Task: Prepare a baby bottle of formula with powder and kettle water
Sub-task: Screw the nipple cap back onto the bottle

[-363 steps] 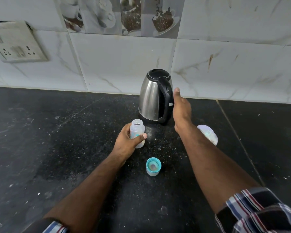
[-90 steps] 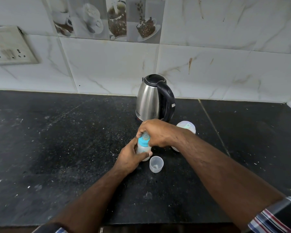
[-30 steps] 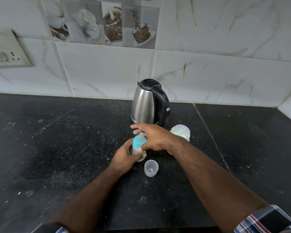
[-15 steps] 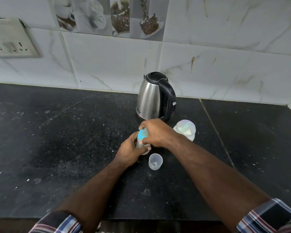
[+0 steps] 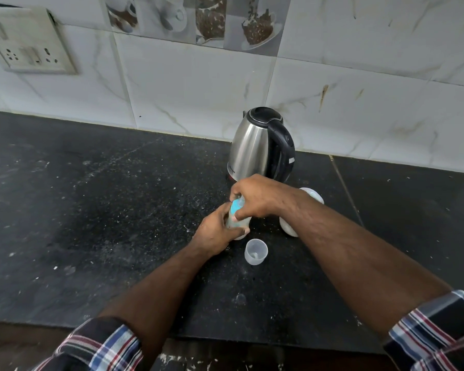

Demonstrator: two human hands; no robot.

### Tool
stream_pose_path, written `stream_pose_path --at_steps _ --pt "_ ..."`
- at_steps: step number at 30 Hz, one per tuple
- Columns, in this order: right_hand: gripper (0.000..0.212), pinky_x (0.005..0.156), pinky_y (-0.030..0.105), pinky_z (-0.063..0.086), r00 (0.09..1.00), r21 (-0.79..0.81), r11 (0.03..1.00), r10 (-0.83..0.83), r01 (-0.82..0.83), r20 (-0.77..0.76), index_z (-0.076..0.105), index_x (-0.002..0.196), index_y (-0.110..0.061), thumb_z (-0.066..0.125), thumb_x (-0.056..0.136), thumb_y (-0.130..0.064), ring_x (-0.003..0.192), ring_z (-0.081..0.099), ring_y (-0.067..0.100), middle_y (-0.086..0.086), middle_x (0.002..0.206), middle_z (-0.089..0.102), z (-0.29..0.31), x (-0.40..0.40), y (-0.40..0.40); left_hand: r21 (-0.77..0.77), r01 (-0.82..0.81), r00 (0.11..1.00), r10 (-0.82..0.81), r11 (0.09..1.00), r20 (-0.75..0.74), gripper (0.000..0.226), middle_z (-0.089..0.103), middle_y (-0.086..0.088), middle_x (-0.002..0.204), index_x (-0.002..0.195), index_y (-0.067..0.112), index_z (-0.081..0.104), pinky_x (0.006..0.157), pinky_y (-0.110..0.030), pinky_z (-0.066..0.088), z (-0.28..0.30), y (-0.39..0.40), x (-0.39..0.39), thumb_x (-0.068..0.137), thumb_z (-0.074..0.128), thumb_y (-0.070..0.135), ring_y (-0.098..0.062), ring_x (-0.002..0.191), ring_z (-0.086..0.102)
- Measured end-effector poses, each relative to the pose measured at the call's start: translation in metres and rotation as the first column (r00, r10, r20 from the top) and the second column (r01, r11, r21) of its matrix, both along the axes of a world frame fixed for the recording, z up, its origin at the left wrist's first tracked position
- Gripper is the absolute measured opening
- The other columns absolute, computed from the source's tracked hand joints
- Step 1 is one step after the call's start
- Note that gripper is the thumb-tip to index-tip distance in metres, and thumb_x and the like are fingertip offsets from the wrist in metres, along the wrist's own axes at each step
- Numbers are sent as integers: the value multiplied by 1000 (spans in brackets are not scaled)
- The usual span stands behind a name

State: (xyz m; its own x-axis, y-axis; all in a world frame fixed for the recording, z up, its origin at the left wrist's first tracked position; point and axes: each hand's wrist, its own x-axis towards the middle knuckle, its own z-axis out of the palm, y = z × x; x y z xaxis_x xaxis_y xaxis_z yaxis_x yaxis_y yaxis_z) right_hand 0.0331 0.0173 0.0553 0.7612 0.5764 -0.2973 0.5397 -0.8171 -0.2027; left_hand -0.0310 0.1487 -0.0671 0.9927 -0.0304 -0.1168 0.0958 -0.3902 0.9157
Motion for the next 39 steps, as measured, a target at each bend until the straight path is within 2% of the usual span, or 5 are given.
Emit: stream_pose_path --at_steps 7,22,26,33,39 --pt "48 80 29 52 996 34 997 65 -63 -61 72 113 -31 80 78 0 102 61 12 -10 114 66 10 6 -6 -12 -9 1000 9 1000 -27 64 75 8 118 134 25 60 104 -45 53 -1 0 1 77 88 34 -13 111 70" --pt "44 62 23 42 999 10 999 50 -51 16 70 119 -25 83 80 -39 85 61 6 -8 103 69 -1 6 -5 -21 6 1000 -6 1000 -8 61 73 5 119 135 25 59 102 -46 54 2 1 0 80 85 31 -16 112 69" --pt "75 88 28 51 998 9 999 45 -44 -36 56 142 -24 88 74 -34 114 60 13 -6 130 63 4 7 -9 -21 -3 1000 3 1000 9 62 73 8 118 136 26 59 103 -42 53 2 0 -1 80 86 29 -12 111 68" --pt "48 58 33 46 993 -81 997 -4 13 120 63 80 -18 74 77 -65 70 61 17 -2 75 66 1 4 -7 -15 -15 1000 15 1000 6 62 73 10 117 136 29 59 95 -31 55 -1 1 0 80 85 28 -10 110 68" --pt "63 69 22 45 999 44 999 4 -2 -37 61 130 -25 87 72 -22 90 59 5 -12 111 62 4 1 -13 -20 2 1000 -2 1000 0 64 73 7 122 138 25 59 105 -42 53 -2 0 1 80 87 26 -13 115 68"
